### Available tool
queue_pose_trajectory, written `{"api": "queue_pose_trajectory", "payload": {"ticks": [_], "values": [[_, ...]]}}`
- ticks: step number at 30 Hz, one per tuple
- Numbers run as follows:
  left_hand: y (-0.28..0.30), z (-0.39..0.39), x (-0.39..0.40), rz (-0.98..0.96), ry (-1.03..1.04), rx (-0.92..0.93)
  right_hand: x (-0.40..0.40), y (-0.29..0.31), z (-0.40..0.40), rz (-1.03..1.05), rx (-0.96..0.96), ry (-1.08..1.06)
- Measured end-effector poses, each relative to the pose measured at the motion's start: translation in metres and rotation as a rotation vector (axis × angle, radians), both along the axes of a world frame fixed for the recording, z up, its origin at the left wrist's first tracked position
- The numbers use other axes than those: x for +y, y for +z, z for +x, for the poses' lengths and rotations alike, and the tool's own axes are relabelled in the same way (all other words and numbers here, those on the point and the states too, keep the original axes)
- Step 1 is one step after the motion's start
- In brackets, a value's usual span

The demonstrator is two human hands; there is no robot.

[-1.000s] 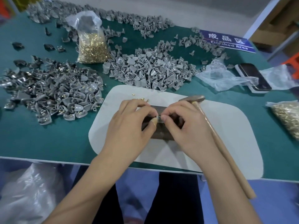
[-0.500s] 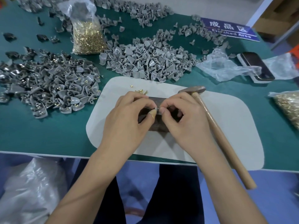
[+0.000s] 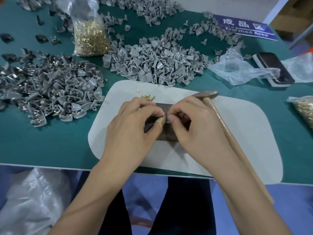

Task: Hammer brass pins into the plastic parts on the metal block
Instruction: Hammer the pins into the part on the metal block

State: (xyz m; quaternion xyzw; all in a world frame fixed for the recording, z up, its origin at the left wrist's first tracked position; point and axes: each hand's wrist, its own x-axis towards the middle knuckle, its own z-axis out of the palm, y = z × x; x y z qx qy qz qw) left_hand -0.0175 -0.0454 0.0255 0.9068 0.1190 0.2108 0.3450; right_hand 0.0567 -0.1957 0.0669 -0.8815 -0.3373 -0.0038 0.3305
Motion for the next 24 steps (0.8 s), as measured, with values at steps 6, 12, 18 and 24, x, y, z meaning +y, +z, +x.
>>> {"api": "queue_pose_trajectory", "payload": {"ticks": [6, 12, 18, 24], "values": [[-0.001, 0.000, 0.001, -0.017, -0.001, -0.007, 0.003, 0.001, 0.000, -0.003, -0.052, 0.003], [-0.001, 0.002, 0.002, -0.012, -0.001, -0.026, 0.013, 0.001, -0.002, -0.089, -0.067, 0.039], [-0.002, 0.003, 0.003, -0.050, -0.031, -0.016, 0.010, 0.001, 0.002, -0.045, -0.026, 0.016], [-0.001, 0.000, -0.002, -0.014, 0.013, -0.010, 0.011, 0.001, 0.004, -0.067, -0.035, 0.004]]}}
